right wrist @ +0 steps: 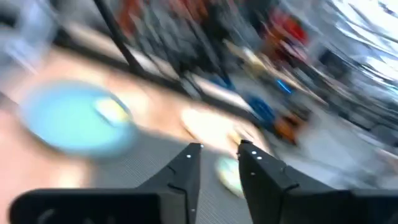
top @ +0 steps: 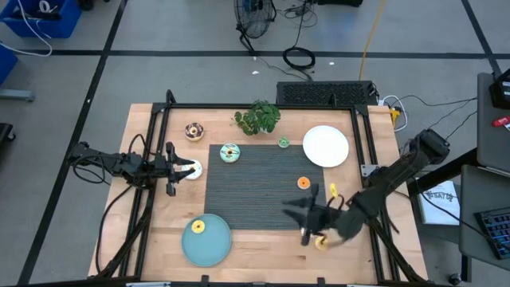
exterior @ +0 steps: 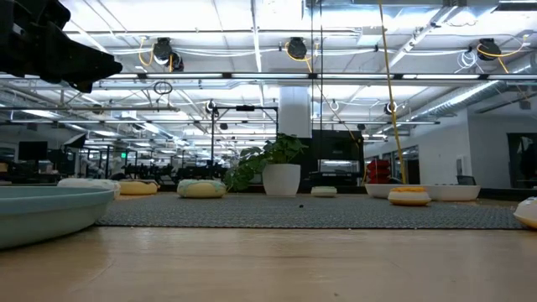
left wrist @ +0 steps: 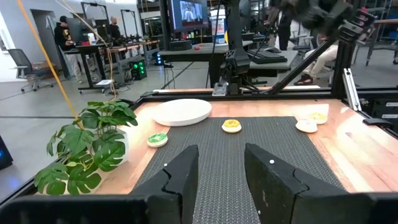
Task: Pick & Place donuts
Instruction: Put the small yellow donut on the blue plate
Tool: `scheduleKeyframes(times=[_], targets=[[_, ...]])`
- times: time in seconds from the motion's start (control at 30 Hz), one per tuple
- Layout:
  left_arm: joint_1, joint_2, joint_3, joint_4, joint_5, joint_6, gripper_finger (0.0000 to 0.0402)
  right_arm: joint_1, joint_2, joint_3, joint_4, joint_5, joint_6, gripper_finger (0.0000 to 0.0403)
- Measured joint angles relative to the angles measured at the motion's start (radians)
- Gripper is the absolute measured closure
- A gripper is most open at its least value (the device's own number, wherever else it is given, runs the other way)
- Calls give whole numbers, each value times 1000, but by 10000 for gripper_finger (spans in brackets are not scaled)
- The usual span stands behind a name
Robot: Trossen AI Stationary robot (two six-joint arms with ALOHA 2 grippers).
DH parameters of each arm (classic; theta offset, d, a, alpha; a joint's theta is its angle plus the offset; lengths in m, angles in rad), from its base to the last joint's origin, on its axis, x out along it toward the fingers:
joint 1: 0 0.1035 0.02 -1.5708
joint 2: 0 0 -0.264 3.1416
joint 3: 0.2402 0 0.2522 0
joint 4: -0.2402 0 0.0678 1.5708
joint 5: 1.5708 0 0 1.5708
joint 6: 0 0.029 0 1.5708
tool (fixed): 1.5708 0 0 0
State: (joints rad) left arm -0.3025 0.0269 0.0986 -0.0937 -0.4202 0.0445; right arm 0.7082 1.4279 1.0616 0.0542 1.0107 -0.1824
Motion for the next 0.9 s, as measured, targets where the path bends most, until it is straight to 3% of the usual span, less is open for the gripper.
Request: scheduleKeyframes(times=[0.07, 0.13, 0.3, 0.43, 0.53, 0.63, 0.9], targets=[[0, 0, 0, 0, 0, 0, 268, 1, 65, 193, -364, 61, 152, 278], [0, 0, 0, 0, 0, 0, 268, 5, 134, 369, -672, 20, 340, 252], [0, 0, 0, -1, 0, 0, 268, -15, 301, 688, -1203, -353, 814, 193], [0, 0, 0, 0, 0, 0, 268, -36, 392, 731, -1478, -691, 1169, 170], [0, 0, 0, 0, 0, 0, 268, -22, 429, 685, -1583, -871, 1329, 169], [0, 0, 0, 0, 0, 0, 268, 11, 437, 606, -1588, -955, 1413, 173], [0, 0, 0, 0, 0, 0, 268, 77, 430, 394, -1268, -1055, 1548, 159]])
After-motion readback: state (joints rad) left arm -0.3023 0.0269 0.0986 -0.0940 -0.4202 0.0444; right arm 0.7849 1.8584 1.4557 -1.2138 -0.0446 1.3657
